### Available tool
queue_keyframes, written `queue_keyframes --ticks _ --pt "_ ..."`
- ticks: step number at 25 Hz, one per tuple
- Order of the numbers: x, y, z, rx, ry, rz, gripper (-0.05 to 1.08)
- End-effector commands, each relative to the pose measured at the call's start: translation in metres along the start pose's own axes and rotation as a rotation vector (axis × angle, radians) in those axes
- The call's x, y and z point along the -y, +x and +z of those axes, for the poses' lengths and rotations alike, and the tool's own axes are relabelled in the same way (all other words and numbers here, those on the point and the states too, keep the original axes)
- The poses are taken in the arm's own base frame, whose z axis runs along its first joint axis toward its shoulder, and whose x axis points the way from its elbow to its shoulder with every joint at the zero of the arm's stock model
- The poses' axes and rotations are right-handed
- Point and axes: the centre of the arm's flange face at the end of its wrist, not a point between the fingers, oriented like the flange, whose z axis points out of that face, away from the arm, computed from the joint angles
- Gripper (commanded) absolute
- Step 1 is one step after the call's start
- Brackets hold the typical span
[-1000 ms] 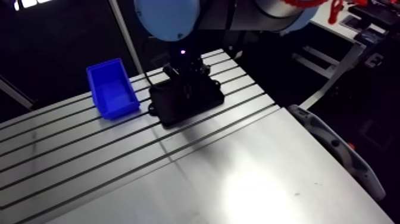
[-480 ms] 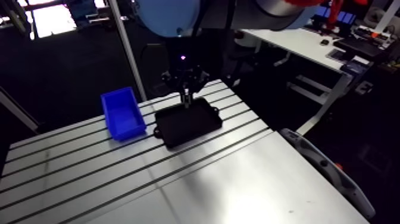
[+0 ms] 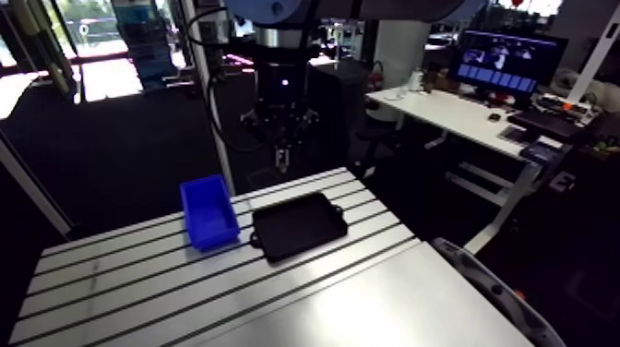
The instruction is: Pick up the M10 bolt from the tray and put it into the blue bin.
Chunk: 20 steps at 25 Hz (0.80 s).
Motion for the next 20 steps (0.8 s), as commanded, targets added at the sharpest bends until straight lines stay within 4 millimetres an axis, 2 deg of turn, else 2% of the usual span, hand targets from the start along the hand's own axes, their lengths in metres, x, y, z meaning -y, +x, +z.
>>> queue_keyframes --ticks 1,4,6,20 --pt "0.064 -0.002 -0.047 -0.010 0.027 -0.400 1.04" --pt "0.087 -0.003 -0.052 0.002 0.043 -0.603 1.04" --pt "0.094 -0.004 -0.056 0.010 0.054 -0.722 1.04" --pt "0.109 -0.003 -0.049 0.041 0.083 -1.289 1.03"
